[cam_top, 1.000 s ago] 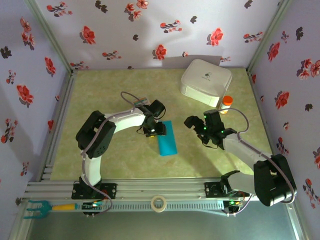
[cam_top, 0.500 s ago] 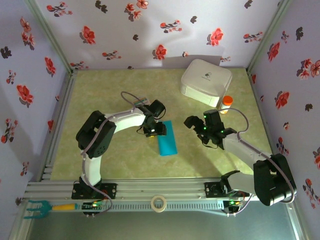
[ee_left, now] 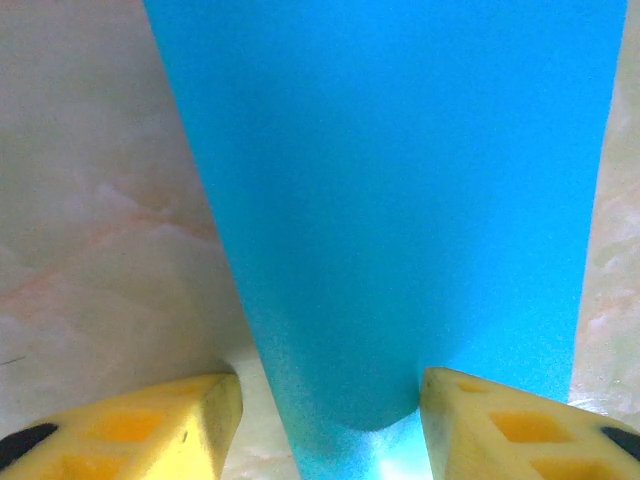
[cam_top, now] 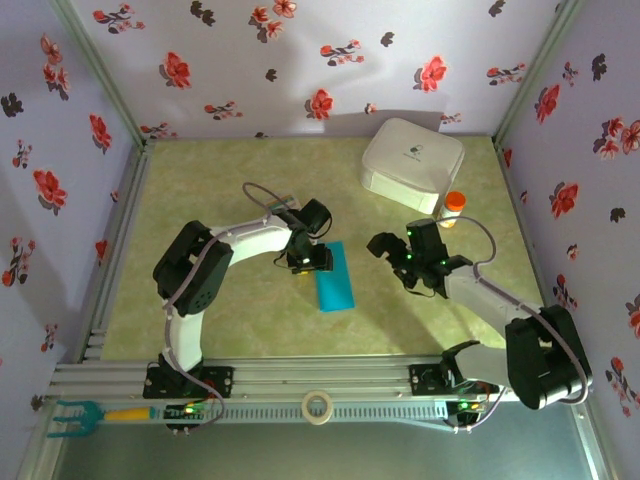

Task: Fold a paper plane with a square sheet of paper (pick it up from the middle)
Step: Hold the square sheet of paper at the center of the table.

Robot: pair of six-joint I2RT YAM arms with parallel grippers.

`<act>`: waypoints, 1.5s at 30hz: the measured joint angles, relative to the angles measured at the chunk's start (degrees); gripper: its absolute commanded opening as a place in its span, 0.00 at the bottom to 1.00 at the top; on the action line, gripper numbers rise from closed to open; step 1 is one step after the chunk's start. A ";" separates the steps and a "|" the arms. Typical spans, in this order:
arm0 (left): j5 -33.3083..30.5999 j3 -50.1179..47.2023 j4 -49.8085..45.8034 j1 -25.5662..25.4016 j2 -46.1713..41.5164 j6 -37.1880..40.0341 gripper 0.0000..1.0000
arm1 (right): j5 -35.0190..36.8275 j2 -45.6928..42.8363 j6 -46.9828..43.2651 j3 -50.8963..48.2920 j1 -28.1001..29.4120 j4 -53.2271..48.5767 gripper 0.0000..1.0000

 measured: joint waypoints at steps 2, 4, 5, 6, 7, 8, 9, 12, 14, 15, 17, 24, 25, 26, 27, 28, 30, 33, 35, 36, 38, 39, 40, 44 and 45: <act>0.00 0.00 0.00 0.00 0.00 0.00 0.53 | -0.96 1.01 -0.26 0.02 0.22 0.44 0.85; 0.00 0.00 0.02 0.00 0.00 0.00 0.53 | -2.14 2.19 -0.96 0.33 0.31 0.59 0.75; 0.00 0.00 0.00 0.00 0.00 0.00 0.53 | -2.86 2.93 -1.46 0.72 0.35 0.61 0.69; 0.00 0.00 0.02 0.00 0.00 0.00 0.53 | -3.39 3.67 -1.88 1.20 0.46 0.61 0.63; 0.00 0.00 0.02 0.00 0.00 0.00 0.53 | -4.17 4.61 -2.47 1.84 0.59 0.66 0.55; 0.00 0.00 0.02 0.00 0.00 0.00 0.53 | -5.14 5.68 -3.15 2.56 0.76 0.79 0.47; 0.00 0.00 0.02 0.00 0.00 0.00 0.53 | -5.70 6.56 -3.45 3.17 0.98 0.83 0.42; 0.00 0.00 0.02 0.00 0.00 0.02 0.53 | -7.63 9.88 -4.92 5.22 2.32 1.09 0.25; 0.00 0.00 0.02 0.00 0.04 0.02 0.54 | -8.98 13.03 -6.01 7.21 3.91 0.83 0.18; 0.00 0.00 0.02 0.00 0.07 0.02 0.54 | -9.38 14.47 -6.47 8.24 4.70 0.70 0.15; 0.00 0.00 0.02 0.00 0.07 0.02 0.54 | -9.92 17.38 -7.50 10.49 6.47 0.26 0.10; 0.02 0.00 0.04 0.00 0.09 0.02 0.54 | -10.88 22.14 -8.87 13.31 9.46 0.00 0.00; 0.02 0.00 0.04 0.00 0.09 0.02 0.54 | -11.17 22.77 -8.90 13.35 9.55 0.00 0.00; 0.02 0.00 0.04 0.00 0.09 0.02 0.54 | -11.50 23.37 -8.90 13.40 9.55 0.02 0.00; 0.04 0.00 0.04 0.00 0.11 0.02 0.54 | -11.67 23.80 -8.90 13.46 9.55 0.02 0.00; 0.04 0.00 0.04 0.00 0.11 0.02 0.54 | -11.85 24.33 -8.90 13.57 9.66 0.07 0.00; 0.07 0.02 0.04 0.00 0.20 0.00 0.54 | -12.02 25.40 -8.92 13.94 9.70 0.33 0.00; 0.24 0.04 0.02 0.00 0.20 0.02 0.54 | -12.55 26.53 -9.03 14.23 9.81 0.76 0.00; 0.28 0.04 0.02 0.00 0.20 0.02 0.54 | -12.98 26.84 -9.03 14.32 9.86 0.85 0.00; 0.31 0.04 0.04 0.00 0.20 0.00 0.54 | -13.09 26.91 -9.01 14.34 9.88 0.90 0.00; 0.42 0.04 0.02 0.00 0.20 0.00 0.54 | -13.40 27.08 -9.01 14.67 10.03 1.20 0.00; 0.42 0.04 0.02 0.00 0.20 0.02 0.54 | -13.62 27.21 -9.01 14.80 10.03 1.51 0.00; 0.42 0.04 0.02 0.00 0.20 0.02 0.54 | -13.81 27.43 -9.03 14.99 10.08 1.97 0.00; 0.42 0.04 0.02 0.00 0.20 0.00 0.54 | -14.10 28.70 -9.03 15.34 10.19 2.54 0.00; 0.42 0.04 0.02 0.00 0.20 0.02 0.54 | -14.08 29.07 -9.07 15.34 10.19 2.43 0.00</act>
